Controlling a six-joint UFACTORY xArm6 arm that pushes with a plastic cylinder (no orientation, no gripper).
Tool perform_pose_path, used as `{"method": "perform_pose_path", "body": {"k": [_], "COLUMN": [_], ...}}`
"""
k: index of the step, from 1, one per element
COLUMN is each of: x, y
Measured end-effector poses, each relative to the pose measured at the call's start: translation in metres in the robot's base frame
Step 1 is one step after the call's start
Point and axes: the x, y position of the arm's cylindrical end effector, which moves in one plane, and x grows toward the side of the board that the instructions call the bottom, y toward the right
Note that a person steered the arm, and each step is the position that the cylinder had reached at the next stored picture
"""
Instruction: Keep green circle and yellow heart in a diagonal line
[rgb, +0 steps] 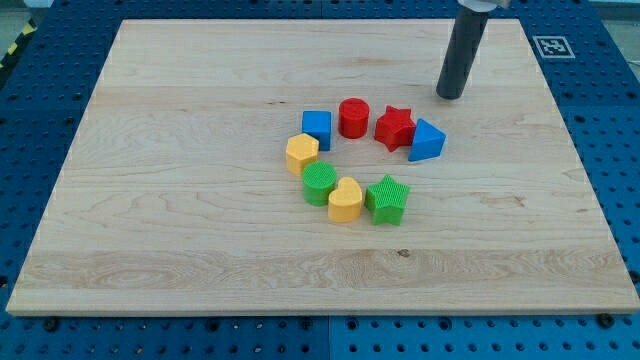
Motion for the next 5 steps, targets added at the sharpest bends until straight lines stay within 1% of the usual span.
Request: {"method": "perform_pose_path", "body": {"k": [2, 3, 4, 5], "x": [0.008, 0.027, 0.028, 0.027], "y": [0.000, -0.018, -0.049, -0.064]}}
